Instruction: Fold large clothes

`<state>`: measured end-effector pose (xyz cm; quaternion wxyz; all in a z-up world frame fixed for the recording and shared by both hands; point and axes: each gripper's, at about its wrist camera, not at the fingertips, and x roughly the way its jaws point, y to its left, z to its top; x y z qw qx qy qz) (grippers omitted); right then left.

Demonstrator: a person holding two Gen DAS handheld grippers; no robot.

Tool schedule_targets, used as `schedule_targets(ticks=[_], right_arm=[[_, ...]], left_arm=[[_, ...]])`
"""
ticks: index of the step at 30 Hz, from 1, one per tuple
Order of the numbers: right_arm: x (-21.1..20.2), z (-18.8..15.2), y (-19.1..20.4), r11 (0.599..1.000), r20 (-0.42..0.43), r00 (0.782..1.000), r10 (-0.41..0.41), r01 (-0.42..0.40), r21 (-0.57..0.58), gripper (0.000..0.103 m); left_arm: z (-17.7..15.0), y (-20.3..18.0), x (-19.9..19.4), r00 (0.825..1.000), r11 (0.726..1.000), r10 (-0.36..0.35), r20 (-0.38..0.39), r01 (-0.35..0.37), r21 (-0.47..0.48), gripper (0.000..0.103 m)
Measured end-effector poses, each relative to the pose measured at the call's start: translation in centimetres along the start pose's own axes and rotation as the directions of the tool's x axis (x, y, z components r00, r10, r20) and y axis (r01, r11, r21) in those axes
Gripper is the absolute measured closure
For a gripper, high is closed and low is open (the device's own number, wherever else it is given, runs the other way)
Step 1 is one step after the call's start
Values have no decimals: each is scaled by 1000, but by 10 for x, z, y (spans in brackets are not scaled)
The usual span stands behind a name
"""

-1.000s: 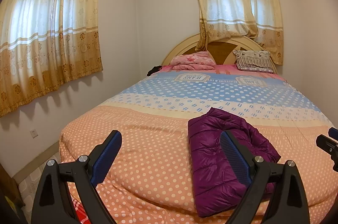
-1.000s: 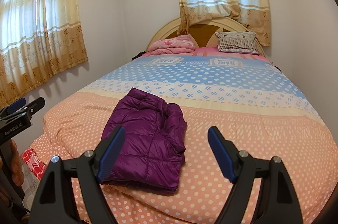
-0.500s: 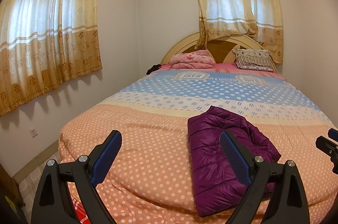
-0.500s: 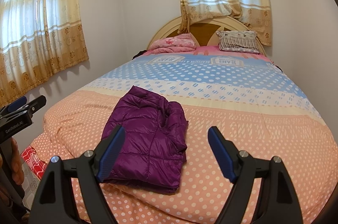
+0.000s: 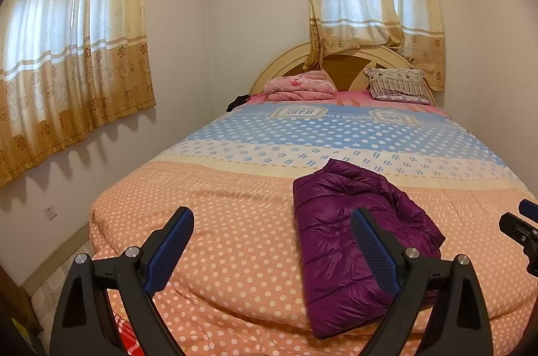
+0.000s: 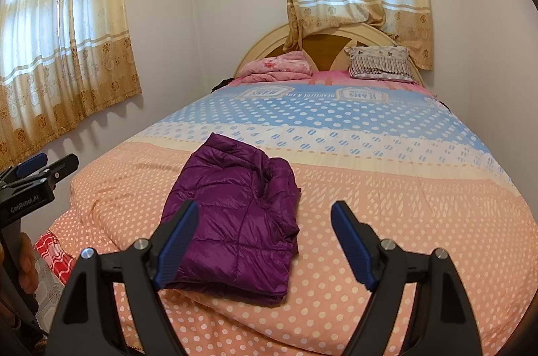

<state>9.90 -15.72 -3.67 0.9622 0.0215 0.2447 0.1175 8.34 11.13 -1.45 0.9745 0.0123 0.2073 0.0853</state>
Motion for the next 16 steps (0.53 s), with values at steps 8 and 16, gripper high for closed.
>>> schedule_targets(ticks=[8,16], right_arm=[[1,-1,0,1000,-2,1000,2,-2,1,20],[2,-3,0,1000,-8,1000,4,-4,2,20]], left_arm=[[0,0,3,1000,1000,4,-14,-4,4,9],[-4,-1,8,1000,1000,23,-19,-23,19,9]])
